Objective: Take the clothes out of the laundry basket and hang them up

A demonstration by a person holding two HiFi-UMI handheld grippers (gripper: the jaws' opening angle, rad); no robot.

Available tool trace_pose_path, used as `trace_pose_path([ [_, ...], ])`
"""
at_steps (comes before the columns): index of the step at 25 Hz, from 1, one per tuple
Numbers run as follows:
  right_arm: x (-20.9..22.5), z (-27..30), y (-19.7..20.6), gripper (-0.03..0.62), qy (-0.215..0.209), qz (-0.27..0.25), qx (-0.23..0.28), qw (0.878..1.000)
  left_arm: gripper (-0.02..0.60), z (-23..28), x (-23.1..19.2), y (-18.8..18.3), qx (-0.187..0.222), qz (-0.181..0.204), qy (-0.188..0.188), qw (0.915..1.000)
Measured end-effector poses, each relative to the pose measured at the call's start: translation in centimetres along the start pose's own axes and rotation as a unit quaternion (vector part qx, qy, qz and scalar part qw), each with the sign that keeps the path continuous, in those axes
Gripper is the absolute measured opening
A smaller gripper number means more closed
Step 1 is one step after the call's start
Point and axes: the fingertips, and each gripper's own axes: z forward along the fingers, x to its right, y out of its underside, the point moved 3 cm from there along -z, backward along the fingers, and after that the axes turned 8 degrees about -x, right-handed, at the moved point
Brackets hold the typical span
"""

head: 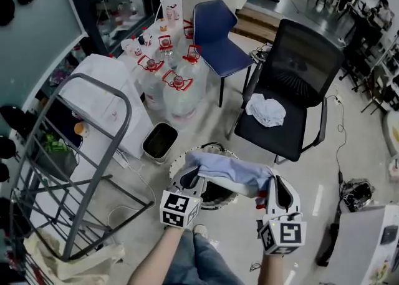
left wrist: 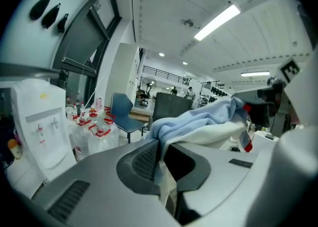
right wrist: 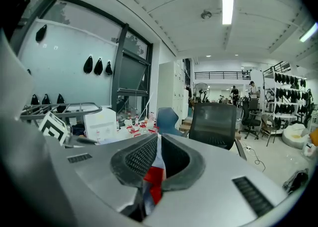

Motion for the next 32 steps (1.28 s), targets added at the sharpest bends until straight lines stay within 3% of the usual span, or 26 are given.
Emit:
trace_pose_path([
  [5, -2.1, 0.9, 0.2, 0.026, -0.016, -0.015, -0.014, 1.000, 0.034, -6.3, -1.2, -5.4, 0.070, -0.005, -0.027, 0.9972],
  [9, -4.4, 0.8, -1.4, 0.026, -0.040, -0.021, 0.006, 0.999, 0.034, -11.4, -1.3, -8.4, 0.106, 0.007, -0.044, 0.9933],
  [15, -8.9, 1.7, -4.9, 0.026, -0.106, -0.045, 0.044, 0.992, 0.034, -17.0, -3.6, -8.6, 0.132, -0.014, -0.125, 0.9833],
  [19, -13.0, 2.1, -6.0, 0.026, -0.157, -0.060, 0.064, 0.984, 0.034, -21.6, -4.9, -8.0, 0.155, -0.019, -0.185, 0.9702],
  [21, -15.8, 2.6, -6.5, 0.026, -0.192, -0.074, 0.077, 0.976, 0.035, -24.4, -5.8, -7.6, 0.170, -0.017, -0.228, 0.9585],
  [26, -25.2, 2.5, -8.8, 0.026, -0.289, -0.116, 0.116, 0.943, 0.034, -33.3, -8.3, -5.9, 0.197, -0.031, -0.342, 0.9184],
  [32, -37.4, 0.8, -10.3, 0.026, -0.409, -0.167, 0.145, 0.885, 0.035, -43.3, -10.5, -3.1, 0.211, -0.061, -0.452, 0.8644],
])
